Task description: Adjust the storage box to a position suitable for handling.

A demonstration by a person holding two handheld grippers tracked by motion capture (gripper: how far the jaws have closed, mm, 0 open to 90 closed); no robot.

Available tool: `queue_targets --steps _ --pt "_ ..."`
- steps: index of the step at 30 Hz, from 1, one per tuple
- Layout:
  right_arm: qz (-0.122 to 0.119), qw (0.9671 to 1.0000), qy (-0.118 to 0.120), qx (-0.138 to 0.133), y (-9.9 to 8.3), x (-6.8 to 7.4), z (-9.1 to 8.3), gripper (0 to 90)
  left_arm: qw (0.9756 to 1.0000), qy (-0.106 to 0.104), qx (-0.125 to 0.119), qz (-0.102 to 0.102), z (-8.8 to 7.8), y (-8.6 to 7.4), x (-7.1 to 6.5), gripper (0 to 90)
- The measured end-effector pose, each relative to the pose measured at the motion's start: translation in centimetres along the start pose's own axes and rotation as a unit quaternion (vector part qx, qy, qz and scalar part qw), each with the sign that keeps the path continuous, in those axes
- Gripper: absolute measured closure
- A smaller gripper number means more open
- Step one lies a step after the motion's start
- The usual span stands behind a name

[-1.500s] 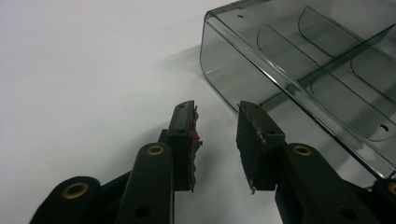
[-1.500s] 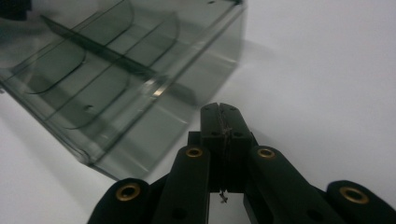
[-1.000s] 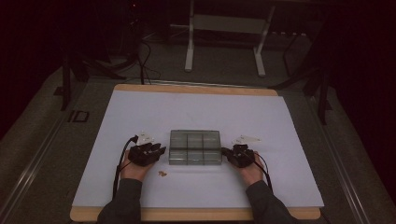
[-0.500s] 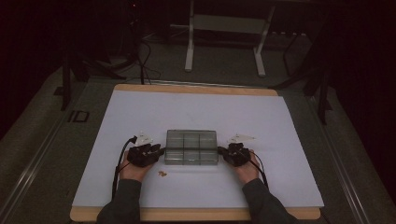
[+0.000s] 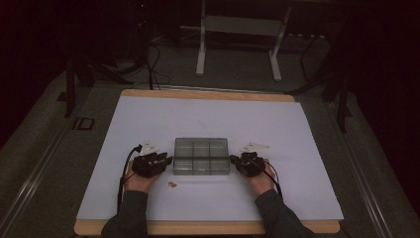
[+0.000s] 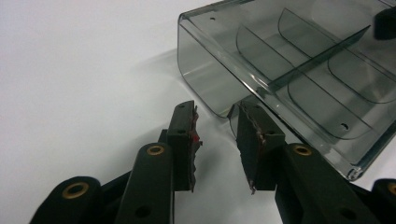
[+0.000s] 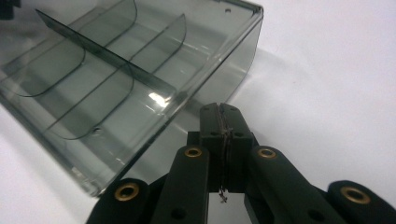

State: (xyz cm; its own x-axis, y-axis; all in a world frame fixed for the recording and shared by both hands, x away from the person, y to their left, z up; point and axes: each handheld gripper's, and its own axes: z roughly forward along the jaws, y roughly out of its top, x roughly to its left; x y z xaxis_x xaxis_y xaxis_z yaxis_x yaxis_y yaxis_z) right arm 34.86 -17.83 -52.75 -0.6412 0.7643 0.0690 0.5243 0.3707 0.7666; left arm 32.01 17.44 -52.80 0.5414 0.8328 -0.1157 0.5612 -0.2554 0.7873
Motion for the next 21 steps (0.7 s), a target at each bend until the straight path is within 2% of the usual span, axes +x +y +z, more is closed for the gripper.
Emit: queue_targets --steps 5,9,21 --pt "-0.005 0.9998 -0.004 -0.017 0.2 0.0 -1.5 89.0 1.0000 0.005 0.000 0.001 0.0 0.0 0.1 67.3" --pt "-0.007 0.9992 0.003 -0.038 0.1 -0.1 -2.9 88.2 1.0000 0.005 -0.003 -0.005 0.0 0.1 0.2 66.6" --pt "-0.006 0.9985 0.019 -0.050 0.6 0.5 -3.3 88.5 0.9999 0.007 -0.004 -0.006 0.1 0.1 0.5 66.0"
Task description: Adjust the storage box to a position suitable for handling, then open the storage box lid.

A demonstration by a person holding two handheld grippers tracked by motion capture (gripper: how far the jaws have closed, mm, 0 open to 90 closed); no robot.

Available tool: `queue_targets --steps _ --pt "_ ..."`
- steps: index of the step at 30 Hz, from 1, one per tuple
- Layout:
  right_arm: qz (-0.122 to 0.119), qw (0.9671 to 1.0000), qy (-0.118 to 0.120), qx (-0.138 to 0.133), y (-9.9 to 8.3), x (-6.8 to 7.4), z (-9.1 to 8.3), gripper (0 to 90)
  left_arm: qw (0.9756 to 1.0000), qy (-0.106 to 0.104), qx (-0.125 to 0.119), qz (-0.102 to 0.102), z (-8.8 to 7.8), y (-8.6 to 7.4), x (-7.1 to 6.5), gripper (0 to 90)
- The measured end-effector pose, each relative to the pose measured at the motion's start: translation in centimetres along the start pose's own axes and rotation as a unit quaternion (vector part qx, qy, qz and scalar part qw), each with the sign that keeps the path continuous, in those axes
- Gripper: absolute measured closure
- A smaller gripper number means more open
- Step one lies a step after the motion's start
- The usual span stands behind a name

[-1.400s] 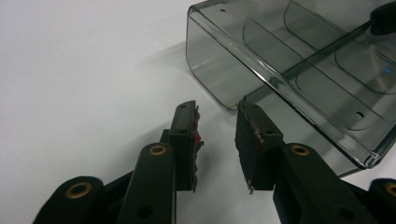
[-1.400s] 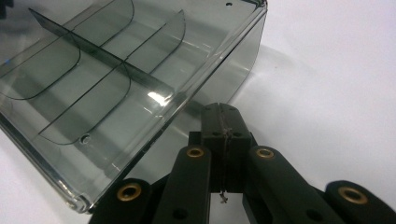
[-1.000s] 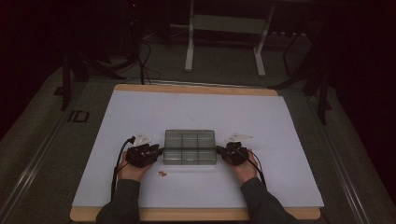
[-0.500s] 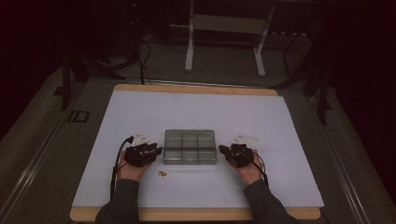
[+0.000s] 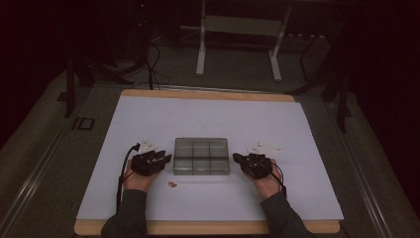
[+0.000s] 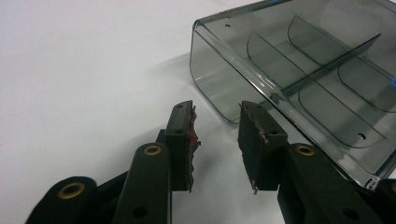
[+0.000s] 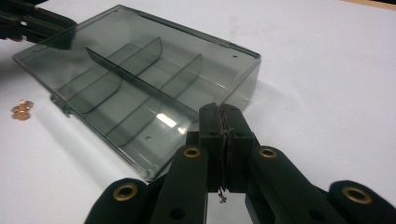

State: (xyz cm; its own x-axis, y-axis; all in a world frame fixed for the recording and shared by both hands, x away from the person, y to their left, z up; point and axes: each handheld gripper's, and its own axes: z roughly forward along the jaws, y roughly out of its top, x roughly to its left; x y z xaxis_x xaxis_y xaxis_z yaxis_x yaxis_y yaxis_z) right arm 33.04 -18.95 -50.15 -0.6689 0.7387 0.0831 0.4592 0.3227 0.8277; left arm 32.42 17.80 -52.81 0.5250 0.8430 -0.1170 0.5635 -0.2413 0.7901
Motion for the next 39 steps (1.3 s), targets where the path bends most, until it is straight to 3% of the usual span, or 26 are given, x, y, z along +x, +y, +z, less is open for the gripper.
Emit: queue_targets --steps 16,39 --pt "-0.045 0.9984 0.035 -0.004 1.1 4.0 0.4 87.8 1.0000 0.002 -0.002 0.000 0.0 0.0 0.1 64.8" --pt "-0.038 0.9958 0.083 -0.008 0.8 6.8 1.1 88.2 0.9999 0.009 -0.006 0.001 -0.1 0.0 0.2 63.7"
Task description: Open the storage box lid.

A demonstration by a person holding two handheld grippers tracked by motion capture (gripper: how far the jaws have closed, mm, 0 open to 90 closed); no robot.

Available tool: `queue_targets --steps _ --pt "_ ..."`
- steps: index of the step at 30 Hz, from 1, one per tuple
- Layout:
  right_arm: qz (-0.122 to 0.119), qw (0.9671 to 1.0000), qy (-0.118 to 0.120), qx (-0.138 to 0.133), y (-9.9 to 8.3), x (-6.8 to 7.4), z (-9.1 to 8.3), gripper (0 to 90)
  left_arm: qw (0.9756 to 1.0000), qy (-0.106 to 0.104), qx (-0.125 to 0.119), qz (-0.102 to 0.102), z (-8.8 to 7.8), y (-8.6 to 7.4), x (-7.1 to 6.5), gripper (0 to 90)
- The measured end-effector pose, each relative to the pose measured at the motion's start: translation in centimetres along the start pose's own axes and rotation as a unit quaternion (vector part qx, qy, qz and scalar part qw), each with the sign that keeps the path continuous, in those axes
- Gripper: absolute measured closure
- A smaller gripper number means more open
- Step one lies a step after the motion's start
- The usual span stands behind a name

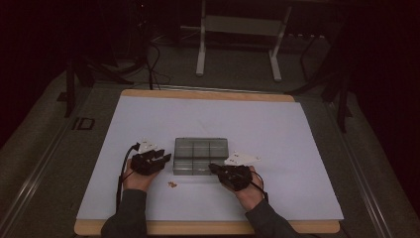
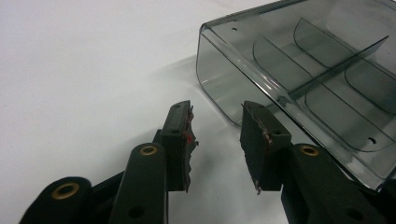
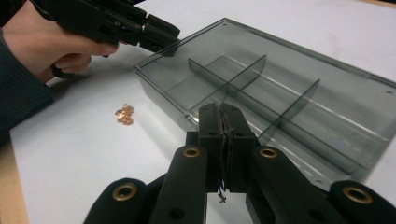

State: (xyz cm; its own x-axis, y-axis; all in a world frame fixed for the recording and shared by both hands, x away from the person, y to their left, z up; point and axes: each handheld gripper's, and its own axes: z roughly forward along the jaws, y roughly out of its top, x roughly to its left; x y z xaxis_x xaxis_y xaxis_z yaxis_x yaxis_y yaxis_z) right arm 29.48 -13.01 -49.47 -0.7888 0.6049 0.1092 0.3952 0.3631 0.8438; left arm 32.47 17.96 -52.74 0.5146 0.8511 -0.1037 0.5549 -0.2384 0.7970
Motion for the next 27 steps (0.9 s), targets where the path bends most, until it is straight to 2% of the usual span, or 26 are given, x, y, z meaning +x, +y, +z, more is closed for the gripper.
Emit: queue_targets --steps 12,19,27 --pt "-0.008 0.9999 0.005 0.013 -0.8 1.0 1.2 90.0 1.0000 -0.001 -0.003 0.001 -0.1 0.0 0.0 62.7" --pt "-0.024 0.9994 0.009 0.023 -1.2 1.3 1.7 90.0 1.0000 0.002 -0.005 -0.002 -0.1 0.0 0.0 61.7" --pt "-0.024 0.9989 0.012 0.039 -2.0 1.6 2.5 90.0 1.0000 0.000 -0.006 -0.001 -0.1 0.0 0.0 61.7"
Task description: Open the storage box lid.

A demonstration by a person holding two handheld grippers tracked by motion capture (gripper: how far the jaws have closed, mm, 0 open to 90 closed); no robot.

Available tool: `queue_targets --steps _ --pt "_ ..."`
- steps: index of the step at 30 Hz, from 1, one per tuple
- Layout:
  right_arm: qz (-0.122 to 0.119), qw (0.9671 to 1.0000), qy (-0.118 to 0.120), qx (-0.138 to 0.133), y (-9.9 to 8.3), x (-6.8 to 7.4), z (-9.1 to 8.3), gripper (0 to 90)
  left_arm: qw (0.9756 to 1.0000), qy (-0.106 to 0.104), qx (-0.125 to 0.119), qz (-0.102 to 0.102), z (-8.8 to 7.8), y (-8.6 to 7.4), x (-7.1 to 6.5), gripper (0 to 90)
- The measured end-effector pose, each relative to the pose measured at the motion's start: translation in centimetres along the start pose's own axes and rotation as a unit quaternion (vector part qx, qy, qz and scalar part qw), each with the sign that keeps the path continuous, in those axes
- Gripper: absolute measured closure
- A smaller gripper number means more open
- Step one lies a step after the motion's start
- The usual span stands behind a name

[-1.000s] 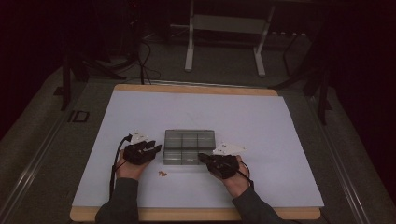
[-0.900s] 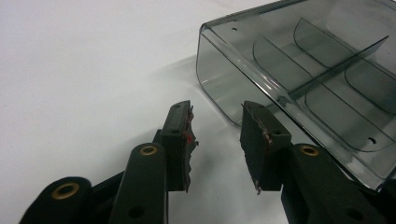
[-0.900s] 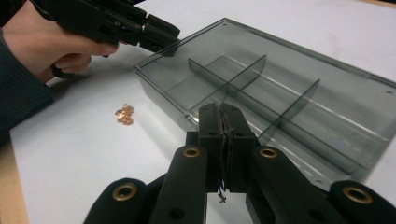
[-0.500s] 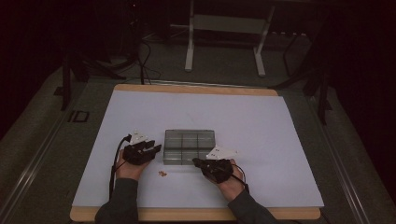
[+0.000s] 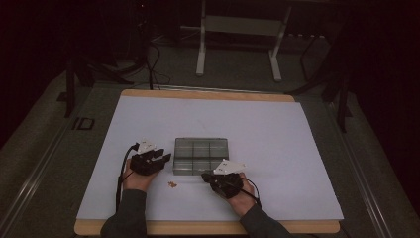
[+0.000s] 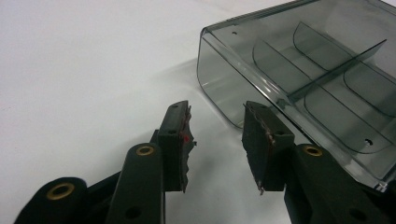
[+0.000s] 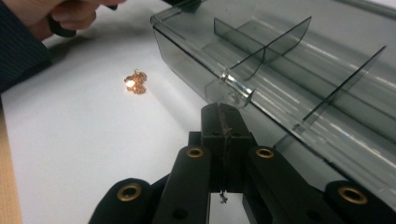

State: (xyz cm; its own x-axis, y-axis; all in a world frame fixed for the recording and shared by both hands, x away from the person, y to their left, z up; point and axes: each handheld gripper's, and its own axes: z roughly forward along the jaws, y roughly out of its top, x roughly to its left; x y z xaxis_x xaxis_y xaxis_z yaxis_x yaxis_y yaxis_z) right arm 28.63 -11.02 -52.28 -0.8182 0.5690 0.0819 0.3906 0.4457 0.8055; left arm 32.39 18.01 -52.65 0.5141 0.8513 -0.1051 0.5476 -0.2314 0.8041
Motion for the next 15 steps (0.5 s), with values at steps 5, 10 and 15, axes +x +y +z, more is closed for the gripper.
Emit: queue_targets --steps 5,10,15 --pt "0.002 1.0000 -0.001 0.007 -0.4 0.0 0.6 90.0 1.0000 -0.001 -0.001 0.001 0.0 0.0 0.0 61.7" --pt "0.009 0.9999 -0.003 0.008 -0.4 -0.2 0.9 90.0 1.0000 -0.002 0.000 0.002 0.1 0.0 -0.1 61.7" --pt "0.018 0.9998 -0.003 0.009 -0.4 -0.5 1.3 90.0 1.0000 -0.004 0.000 0.003 0.1 0.0 -0.2 61.7"
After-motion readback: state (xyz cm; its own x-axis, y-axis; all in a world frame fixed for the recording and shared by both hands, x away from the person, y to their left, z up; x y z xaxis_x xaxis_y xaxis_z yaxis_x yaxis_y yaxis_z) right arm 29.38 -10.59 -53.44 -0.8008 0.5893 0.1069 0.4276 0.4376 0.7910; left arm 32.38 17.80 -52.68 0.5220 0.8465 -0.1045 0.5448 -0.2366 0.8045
